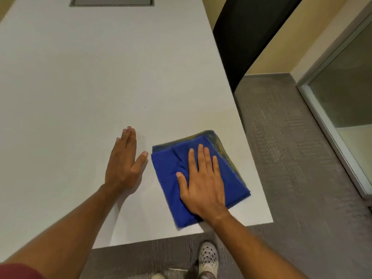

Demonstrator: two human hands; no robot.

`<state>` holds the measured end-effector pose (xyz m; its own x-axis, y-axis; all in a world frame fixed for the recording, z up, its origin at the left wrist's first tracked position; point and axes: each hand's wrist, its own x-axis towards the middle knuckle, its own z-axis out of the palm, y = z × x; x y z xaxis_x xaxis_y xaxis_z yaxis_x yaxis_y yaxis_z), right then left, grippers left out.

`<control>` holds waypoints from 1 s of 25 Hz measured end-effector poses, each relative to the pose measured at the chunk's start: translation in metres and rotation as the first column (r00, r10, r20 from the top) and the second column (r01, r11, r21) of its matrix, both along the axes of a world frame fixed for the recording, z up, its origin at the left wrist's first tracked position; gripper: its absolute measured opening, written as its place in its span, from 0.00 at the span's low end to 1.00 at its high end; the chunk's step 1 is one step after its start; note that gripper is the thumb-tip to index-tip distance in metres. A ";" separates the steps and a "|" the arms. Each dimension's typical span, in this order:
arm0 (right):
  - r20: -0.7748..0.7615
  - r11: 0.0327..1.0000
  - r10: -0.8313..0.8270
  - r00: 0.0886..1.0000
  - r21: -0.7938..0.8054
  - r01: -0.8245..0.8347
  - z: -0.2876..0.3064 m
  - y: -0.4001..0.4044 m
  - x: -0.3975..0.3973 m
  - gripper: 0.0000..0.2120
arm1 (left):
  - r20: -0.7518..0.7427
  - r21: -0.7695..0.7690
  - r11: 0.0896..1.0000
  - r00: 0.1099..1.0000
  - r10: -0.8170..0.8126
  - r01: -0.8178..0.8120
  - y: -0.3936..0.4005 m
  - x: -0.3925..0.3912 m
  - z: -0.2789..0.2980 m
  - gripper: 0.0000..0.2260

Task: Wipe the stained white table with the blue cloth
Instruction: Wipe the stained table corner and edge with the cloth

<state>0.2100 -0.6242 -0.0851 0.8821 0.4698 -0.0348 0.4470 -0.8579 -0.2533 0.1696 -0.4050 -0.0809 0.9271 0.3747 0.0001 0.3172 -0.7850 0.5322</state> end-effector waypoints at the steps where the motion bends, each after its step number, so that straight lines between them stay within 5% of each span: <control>1: 0.006 0.999 -0.036 0.999 -0.015 0.036 -0.001 -0.018 -0.004 0.36 | -0.006 -0.008 1.000 1.000 -0.003 0.003 -0.001 -0.003 0.002 0.32; 6: 0.035 0.954 -0.289 0.957 -0.072 0.290 0.005 -0.068 -0.014 0.37 | -0.038 0.023 0.999 0.999 -0.038 0.039 -0.004 -0.034 0.009 0.34; 10: 0.017 0.949 -0.300 0.954 -0.094 0.300 0.008 -0.056 -0.023 0.37 | -0.054 0.039 0.997 0.996 -0.068 0.071 -0.008 -0.061 0.006 0.34; 13: 0.033 0.982 -0.167 0.985 -0.081 0.169 0.008 -0.056 -0.018 0.35 | -0.070 0.079 0.995 0.996 -0.057 0.062 -0.011 -0.063 0.002 0.35; 17: 0.027 0.973 0.207 0.978 -0.109 -0.203 0.004 -0.056 -0.014 0.33 | -0.059 0.109 0.993 0.998 -0.035 0.042 -0.014 -0.049 0.001 0.35; 25: 0.061 0.947 0.289 0.955 -0.163 -0.276 -0.001 -0.021 0.054 0.33 | -0.087 0.174 0.985 0.996 0.020 -0.004 -0.023 -0.035 -0.009 0.34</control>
